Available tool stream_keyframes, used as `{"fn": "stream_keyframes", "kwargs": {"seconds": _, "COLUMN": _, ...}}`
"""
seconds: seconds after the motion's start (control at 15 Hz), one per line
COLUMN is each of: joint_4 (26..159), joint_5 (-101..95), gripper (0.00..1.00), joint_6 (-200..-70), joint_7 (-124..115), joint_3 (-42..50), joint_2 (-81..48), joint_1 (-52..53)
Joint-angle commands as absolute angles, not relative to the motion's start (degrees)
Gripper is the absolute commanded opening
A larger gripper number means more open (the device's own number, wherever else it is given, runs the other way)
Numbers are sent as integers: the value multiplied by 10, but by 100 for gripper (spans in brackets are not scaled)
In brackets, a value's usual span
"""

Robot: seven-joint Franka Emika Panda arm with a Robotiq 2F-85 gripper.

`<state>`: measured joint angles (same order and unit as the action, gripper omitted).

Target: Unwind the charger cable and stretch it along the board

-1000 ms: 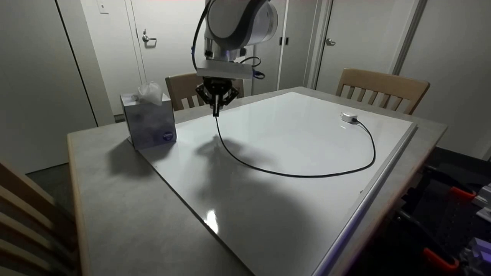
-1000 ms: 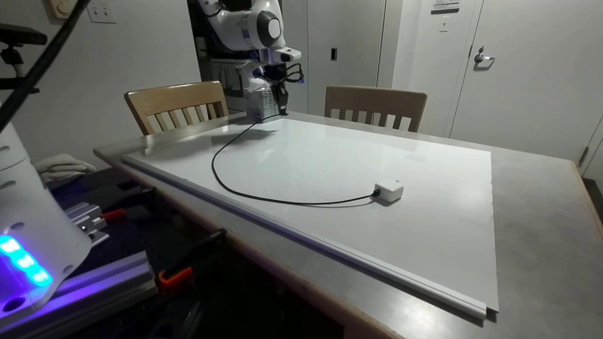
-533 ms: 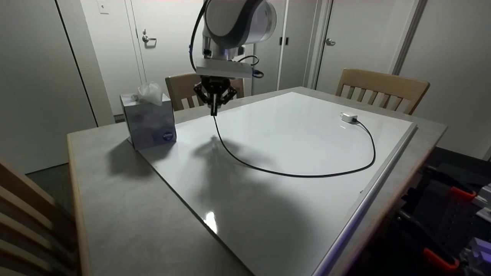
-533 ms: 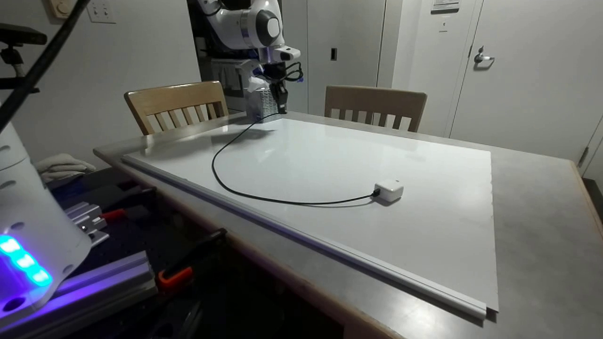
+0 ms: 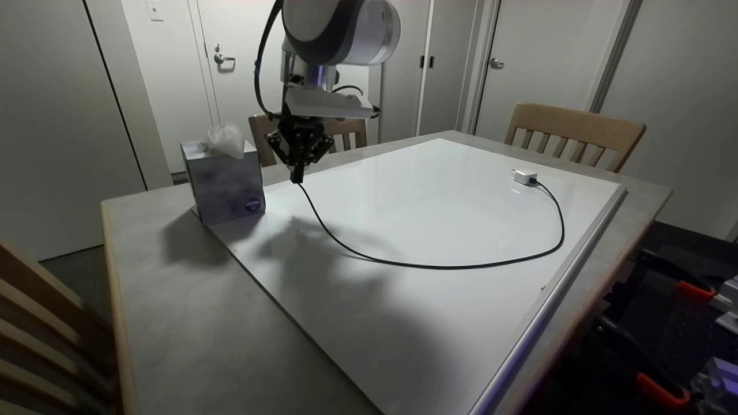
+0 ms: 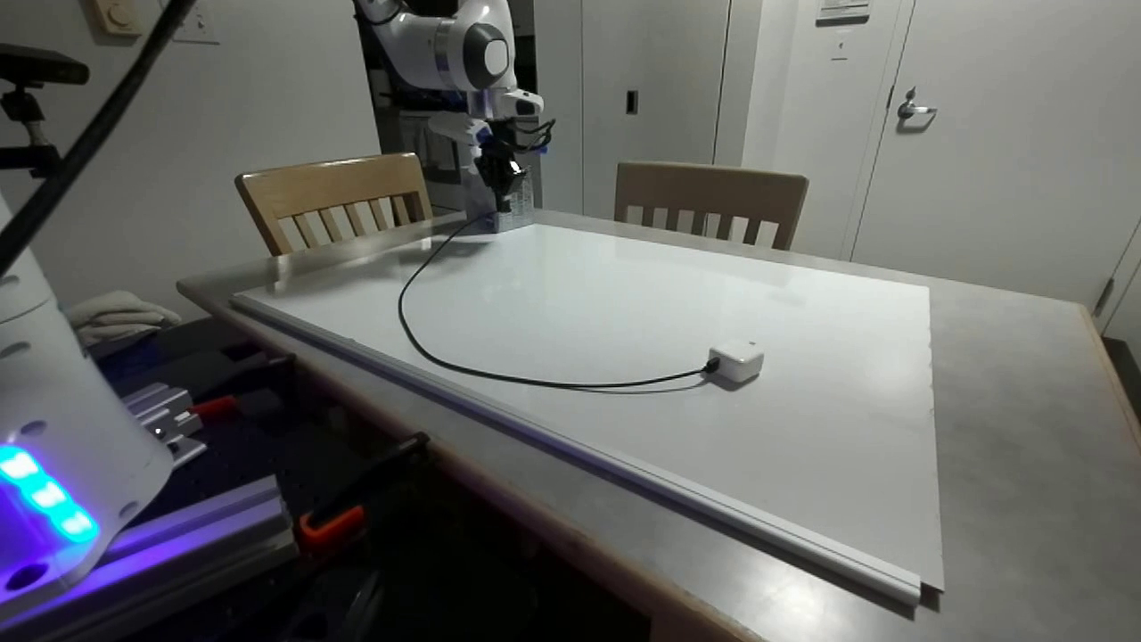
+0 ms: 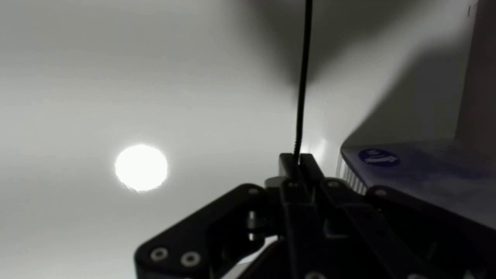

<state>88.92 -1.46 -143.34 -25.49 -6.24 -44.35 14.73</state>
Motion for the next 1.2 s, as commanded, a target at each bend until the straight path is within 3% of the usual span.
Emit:
{"fn": "stream_keyframes", "kwargs": {"seconds": 0.0, "joint_4": 887, "joint_5": 3, "gripper": 6, "joint_6": -1431, "joint_7": -233, "joint_3": -51, "joint_2": -444, "joint_1": 159}}
{"fn": "stream_keyframes", "kwargs": {"seconds": 0.73, "joint_4": 783, "joint_5": 25, "gripper": 1, "joint_6": -1395, "joint_7": -58, "joint_3": -122, "joint_2": -513, "joint_1": 134}}
{"fn": "stream_keyframes", "kwargs": {"seconds": 1.13, "joint_4": 680, "joint_5": 42, "gripper": 1, "joint_6": -1295, "joint_7": 110, "joint_3": -175, "joint_2": -588, "joint_1": 126}}
